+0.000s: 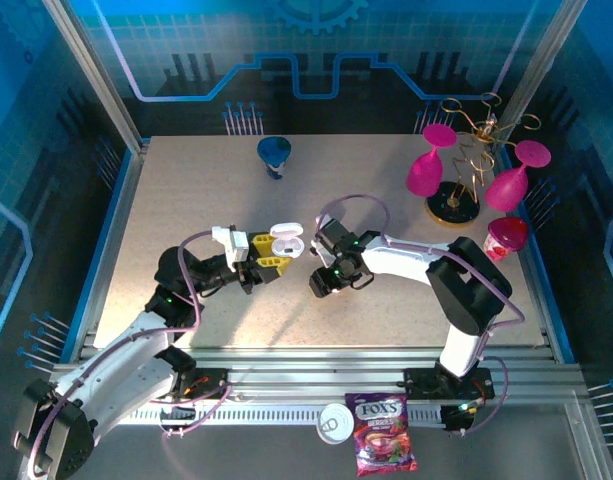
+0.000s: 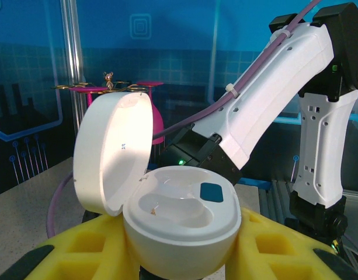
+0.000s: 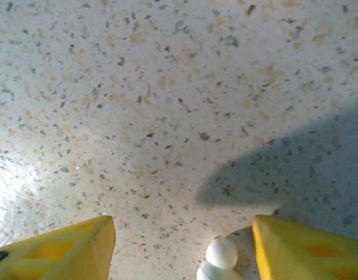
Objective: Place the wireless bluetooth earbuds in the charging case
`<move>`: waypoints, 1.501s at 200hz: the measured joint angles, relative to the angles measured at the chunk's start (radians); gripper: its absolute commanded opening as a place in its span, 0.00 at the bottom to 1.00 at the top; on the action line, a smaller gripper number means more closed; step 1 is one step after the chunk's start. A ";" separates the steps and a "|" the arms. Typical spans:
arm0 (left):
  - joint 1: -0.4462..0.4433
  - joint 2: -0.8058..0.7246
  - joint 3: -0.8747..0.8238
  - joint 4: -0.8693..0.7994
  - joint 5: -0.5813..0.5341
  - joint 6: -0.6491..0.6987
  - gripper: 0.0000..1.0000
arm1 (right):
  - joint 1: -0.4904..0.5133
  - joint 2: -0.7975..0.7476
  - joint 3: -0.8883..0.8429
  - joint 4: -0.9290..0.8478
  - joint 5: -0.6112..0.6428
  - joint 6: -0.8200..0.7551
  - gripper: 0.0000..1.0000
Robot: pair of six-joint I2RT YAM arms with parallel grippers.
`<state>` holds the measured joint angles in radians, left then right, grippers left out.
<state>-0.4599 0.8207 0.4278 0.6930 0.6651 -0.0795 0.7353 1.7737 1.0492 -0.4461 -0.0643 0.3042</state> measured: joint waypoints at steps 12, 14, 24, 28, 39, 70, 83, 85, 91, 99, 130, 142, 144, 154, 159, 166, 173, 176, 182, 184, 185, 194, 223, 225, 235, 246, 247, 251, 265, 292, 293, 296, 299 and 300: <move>0.000 0.000 0.000 0.000 0.000 0.000 0.20 | 0.000 0.000 0.000 0.003 -0.013 -0.003 0.60; 0.000 0.000 0.000 0.000 0.000 0.000 0.20 | 0.000 0.000 0.000 0.003 -0.017 -0.002 0.60; 0.000 0.000 0.000 0.000 0.000 0.000 0.20 | 0.000 0.000 -0.002 0.005 -0.032 -0.006 0.60; 0.000 0.000 0.000 0.000 0.000 0.000 0.20 | 0.000 0.000 -0.002 0.006 -0.040 -0.009 0.60; 0.000 0.000 0.000 0.000 0.000 0.000 0.20 | 0.000 0.000 -0.003 0.006 -0.062 -0.016 0.60; 0.000 0.012 0.000 0.007 0.000 0.000 0.20 | 0.008 0.000 -0.003 0.004 -0.108 -0.058 0.62; 0.000 0.014 0.000 0.008 0.000 0.000 0.20 | 0.015 0.000 0.003 -0.009 -0.109 -0.077 0.62; 0.000 0.014 0.000 0.008 0.000 0.000 0.20 | 0.017 0.000 0.006 -0.012 -0.109 -0.080 0.62; 0.000 0.014 0.000 0.008 0.000 -0.001 0.20 | 0.021 0.000 0.012 -0.018 -0.108 -0.087 0.62; 0.000 0.014 0.000 0.008 0.000 0.000 0.20 | 0.028 0.000 0.021 -0.024 -0.103 -0.093 0.63; 0.000 0.011 0.000 0.008 0.000 0.000 0.20 | 0.045 -0.036 0.019 -0.010 -0.065 -0.076 0.63; 0.000 0.010 0.000 0.008 0.000 0.000 0.20 | 0.047 -0.085 -0.011 0.021 -0.037 -0.037 0.61; 0.000 0.010 0.000 0.008 0.000 0.000 0.20 | 0.047 -0.097 -0.018 0.025 -0.031 -0.029 0.61; 0.000 0.010 0.000 0.008 0.000 0.000 0.20 | 0.047 -0.150 -0.054 0.055 -0.001 0.026 0.59; 0.000 0.010 0.000 0.008 0.000 0.000 0.20 | 0.047 -0.178 -0.073 0.070 0.011 0.057 0.58; 0.000 0.010 0.000 0.008 0.000 0.000 0.20 | 0.047 -0.214 -0.101 0.085 0.031 0.114 0.58; 0.000 0.010 0.000 0.009 0.000 0.000 0.20 | 0.047 -0.248 -0.130 0.102 0.049 0.175 0.58; 0.000 0.010 0.000 0.009 0.000 0.000 0.20 | 0.047 -0.258 -0.140 0.109 0.052 0.193 0.58; 0.000 0.010 0.000 0.009 0.000 0.000 0.20 | 0.047 -0.282 -0.165 0.120 0.064 0.247 0.57; 0.000 0.010 0.000 0.009 0.000 0.000 0.20 | 0.047 -0.289 -0.173 0.122 0.065 0.264 0.57; 0.000 0.010 0.000 0.010 0.000 0.000 0.20 | 0.047 -0.292 -0.176 0.123 0.066 0.271 0.57; 0.000 0.011 0.000 0.012 0.000 0.000 0.20 | 0.047 -0.317 -0.214 0.139 0.077 0.352 0.56; 0.000 0.011 0.000 0.029 0.001 -0.012 0.20 | 0.046 -0.351 -0.323 0.202 0.083 0.542 0.53; 0.000 0.011 0.000 0.031 0.001 -0.013 0.20 | 0.045 -0.351 -0.332 0.209 0.082 0.555 0.53; 0.000 0.013 0.000 0.037 0.001 -0.019 0.20 | 0.043 -0.352 -0.364 0.243 0.076 0.603 0.52; 0.000 0.013 0.000 0.040 0.001 -0.023 0.20 | 0.039 -0.352 -0.388 0.270 0.066 0.644 0.50; 0.000 0.013 0.000 0.040 0.001 -0.024 0.20 | 0.039 -0.352 -0.389 0.272 0.066 0.646 0.50; 0.000 0.014 0.000 0.042 0.001 -0.025 0.20 | 0.037 -0.352 -0.396 0.285 0.059 0.661 0.50; 0.000 0.015 0.000 0.045 0.001 -0.026 0.20 | 0.029 -0.343 -0.402 0.320 0.046 0.695 0.48; 0.000 0.015 0.000 0.045 0.001 -0.026 0.20 | 0.010 -0.319 -0.402 0.383 0.023 0.728 0.47; 0.000 0.015 0.000 0.045 0.001 -0.026 0.20 | 0.010 -0.319 -0.402 0.385 0.022 0.728 0.47; 0.000 0.015 0.000 0.045 0.001 -0.026 0.20 | 0.009 -0.317 -0.402 0.388 0.019 0.729 0.47; 0.000 0.015 0.000 0.045 0.001 -0.026 0.20 | 0.007 -0.314 -0.402 0.391 0.018 0.729 0.47; 0.000 0.015 0.000 0.045 0.001 -0.026 0.20 | 0.006 -0.312 -0.402 0.393 0.018 0.729 0.47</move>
<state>-0.4599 0.8360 0.4274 0.7380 0.6659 -0.1055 0.7418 1.4612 0.6468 -0.0536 -0.0460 1.0332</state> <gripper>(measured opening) 0.351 0.471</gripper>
